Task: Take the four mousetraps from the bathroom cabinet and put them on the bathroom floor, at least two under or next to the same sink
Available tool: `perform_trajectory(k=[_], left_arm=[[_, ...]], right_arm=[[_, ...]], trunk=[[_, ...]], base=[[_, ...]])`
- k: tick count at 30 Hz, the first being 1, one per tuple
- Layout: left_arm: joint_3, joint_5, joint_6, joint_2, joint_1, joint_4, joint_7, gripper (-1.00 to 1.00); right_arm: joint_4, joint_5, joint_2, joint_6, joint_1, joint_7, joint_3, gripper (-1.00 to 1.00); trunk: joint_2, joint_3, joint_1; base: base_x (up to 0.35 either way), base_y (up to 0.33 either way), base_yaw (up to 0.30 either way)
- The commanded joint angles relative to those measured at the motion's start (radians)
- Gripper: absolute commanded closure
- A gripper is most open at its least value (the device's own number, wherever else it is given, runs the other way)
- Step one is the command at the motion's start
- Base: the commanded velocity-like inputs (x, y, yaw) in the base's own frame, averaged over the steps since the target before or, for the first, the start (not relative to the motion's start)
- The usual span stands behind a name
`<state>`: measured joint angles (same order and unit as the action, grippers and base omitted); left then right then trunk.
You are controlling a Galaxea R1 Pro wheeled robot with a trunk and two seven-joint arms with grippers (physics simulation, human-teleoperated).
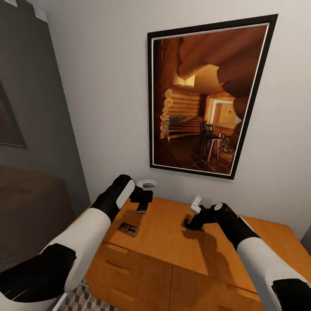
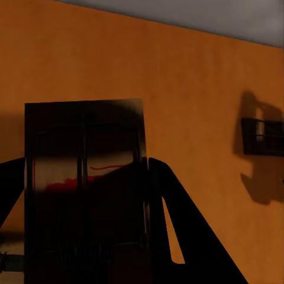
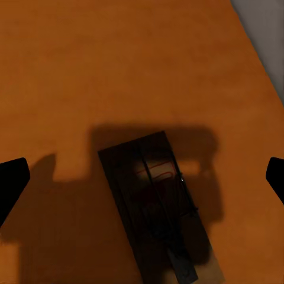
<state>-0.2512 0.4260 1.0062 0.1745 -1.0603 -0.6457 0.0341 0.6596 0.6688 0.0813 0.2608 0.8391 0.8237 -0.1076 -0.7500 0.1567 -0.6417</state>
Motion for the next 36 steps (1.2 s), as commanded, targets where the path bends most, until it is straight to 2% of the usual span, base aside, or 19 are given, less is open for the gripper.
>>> perform_trajectory(k=[1, 18, 20, 24, 26, 27, 28, 29, 30, 31, 36], left_arm=[[0.000, -0.003, 0.000, 0.000, 0.000, 0.000, 0.000, 1.00], [0.000, -0.003, 0.000, 0.000, 0.000, 0.000, 0.000, 1.00], [0.000, -0.003, 0.000, 0.000, 0.000, 0.000, 0.000, 1.00], [0.000, -0.003, 0.000, 0.000, 0.000, 0.000, 0.000, 1.00], [0.000, -0.003, 0.000, 0.000, 0.000, 0.000, 0.000, 1.00], [0.000, -0.003, 0.000, 0.000, 0.000, 0.000, 0.000, 1.00], [0.000, -0.003, 0.000, 0.000, 0.000, 0.000, 0.000, 1.00], [0.000, -0.003, 0.000, 0.000, 0.000, 0.000, 0.000, 1.00], [0.000, -0.003, 0.000, 0.000, 0.000, 0.000, 0.000, 1.00], [0.000, -0.003, 0.000, 0.000, 0.000, 0.000, 0.000, 1.00], [0.000, -0.003, 0.000, 0.000, 0.000, 0.000, 0.000, 1.00]], right_arm=[[0.000, 0.000, 0.000, 0.000, 0.000, 0.000, 0.000, -1.00], [0.000, -0.001, 0.002, 0.000, 0.000, 0.008, 0.004, -1.00], [0.000, -0.001, 0.008, 0.000, 0.000, 0.009, 0.006, -1.00], [0.000, -0.004, 0.043, -0.013, 0.000, 0.009, 0.015, -1.00], [0.000, -0.011, 0.085, -0.020, 0.000, 0.007, 0.049, -1.00], [0.001, -0.018, 0.105, -0.023, 0.000, 0.006, 0.082, -1.00], [0.002, -0.022, 0.113, -0.024, 0.000, 0.005, 0.103, -1.00], [0.005, -0.029, 0.125, -0.025, 0.000, 0.004, 0.147, -1.00], [0.008, -0.033, 0.129, -0.026, 0.000, 0.003, 0.171, -1.00], [0.016, -0.038, 0.136, -0.027, 0.000, 0.003, 0.216, -1.00], [0.030, -0.044, 0.148, -0.026, 0.002, 0.007, 0.304, -1.00]], trunk=[[0.000, 0.000, 0.000], [0.000, 0.000, 0.000], [0.000, 0.000, 0.000], [0.000, 0.000, 0.000], [0.000, 0.000, 0.000], [0.000, 0.000, 0.000], [0.000, 0.000, 0.000], [0.000, 0.000, 0.000], [0.000, 0.000, 0.000], [0.000, 0.000, 0.000], [0.000, 0.000, 0.000]], base=[[0.000, 0.000, 0.000], [0.000, 0.000, 0.000], [0.000, 0.000, 0.000], [0.000, 0.000, 0.000], [0.000, 0.000, 0.000], [0.000, 0.000, 0.000], [0.000, 0.000, 0.000], [0.000, 0.000, 0.000], [0.000, 0.000, 0.000], [0.000, 0.000, 0.000], [0.000, 0.000, 0.000]])
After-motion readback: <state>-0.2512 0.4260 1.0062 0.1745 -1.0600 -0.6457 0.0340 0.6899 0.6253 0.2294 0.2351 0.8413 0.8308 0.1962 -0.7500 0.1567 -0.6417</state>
